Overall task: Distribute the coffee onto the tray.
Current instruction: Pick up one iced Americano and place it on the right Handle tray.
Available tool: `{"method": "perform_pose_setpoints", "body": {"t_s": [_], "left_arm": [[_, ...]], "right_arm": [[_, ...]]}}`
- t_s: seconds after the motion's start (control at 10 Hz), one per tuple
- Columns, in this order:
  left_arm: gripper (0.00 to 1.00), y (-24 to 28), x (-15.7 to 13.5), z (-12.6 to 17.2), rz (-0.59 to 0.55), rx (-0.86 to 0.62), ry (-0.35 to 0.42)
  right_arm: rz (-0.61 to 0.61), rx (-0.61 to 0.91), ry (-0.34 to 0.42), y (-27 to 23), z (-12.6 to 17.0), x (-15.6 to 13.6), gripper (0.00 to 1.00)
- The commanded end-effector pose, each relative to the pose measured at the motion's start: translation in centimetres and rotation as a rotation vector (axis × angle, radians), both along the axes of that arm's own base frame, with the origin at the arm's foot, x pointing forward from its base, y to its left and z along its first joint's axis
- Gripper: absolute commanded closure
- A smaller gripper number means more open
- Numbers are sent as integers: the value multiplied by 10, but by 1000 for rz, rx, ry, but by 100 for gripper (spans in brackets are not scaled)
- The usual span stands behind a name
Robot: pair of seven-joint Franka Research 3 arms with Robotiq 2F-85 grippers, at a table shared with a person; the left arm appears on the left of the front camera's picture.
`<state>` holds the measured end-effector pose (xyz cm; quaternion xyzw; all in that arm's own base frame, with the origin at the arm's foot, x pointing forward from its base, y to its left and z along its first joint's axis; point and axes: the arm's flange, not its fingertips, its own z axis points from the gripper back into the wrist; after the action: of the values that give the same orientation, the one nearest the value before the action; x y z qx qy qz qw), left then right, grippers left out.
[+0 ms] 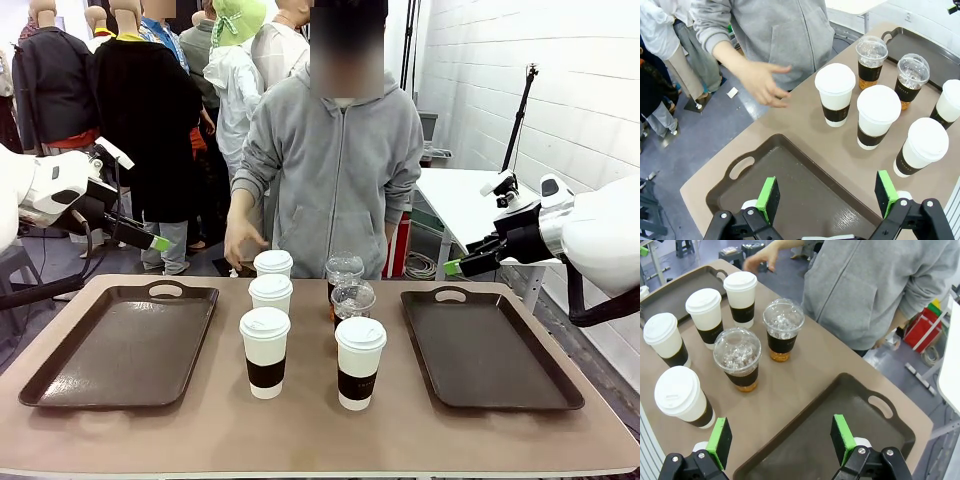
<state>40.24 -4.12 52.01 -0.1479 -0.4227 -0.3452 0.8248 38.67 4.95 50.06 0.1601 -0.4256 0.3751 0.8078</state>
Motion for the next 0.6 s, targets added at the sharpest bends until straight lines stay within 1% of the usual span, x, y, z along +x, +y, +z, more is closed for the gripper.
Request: {"method": "perform_pose_setpoints", "body": {"t_s": [0.0,0.5], "left_arm": [[0,1,1,-1,-1,-5,4],[0,1,1,-1,-1,-5,4]], "right_arm": [[3,4,4,0,-1,0,0],[3,4,4,0,-1,0,0]]}}
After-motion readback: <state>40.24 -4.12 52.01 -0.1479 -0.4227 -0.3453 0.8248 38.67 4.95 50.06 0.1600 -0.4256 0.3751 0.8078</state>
